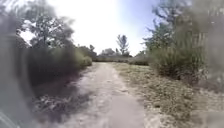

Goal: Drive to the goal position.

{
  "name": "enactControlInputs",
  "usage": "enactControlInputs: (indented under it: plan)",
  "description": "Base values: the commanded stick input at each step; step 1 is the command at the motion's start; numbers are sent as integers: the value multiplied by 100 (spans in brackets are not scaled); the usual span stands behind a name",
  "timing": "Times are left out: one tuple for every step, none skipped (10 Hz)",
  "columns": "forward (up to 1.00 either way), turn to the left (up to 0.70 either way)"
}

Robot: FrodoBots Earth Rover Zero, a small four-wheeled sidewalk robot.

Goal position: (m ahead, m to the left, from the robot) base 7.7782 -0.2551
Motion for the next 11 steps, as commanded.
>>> enactControlInputs:
  plan:
    - [85,0]
    - [85,0]
    - [85,0]
    - [85,0]
    - [85,0]
    - [85,0]
    - [85,0]
    - [85,0]
    - [85,0]
    - [85,0]
    - [85,0]
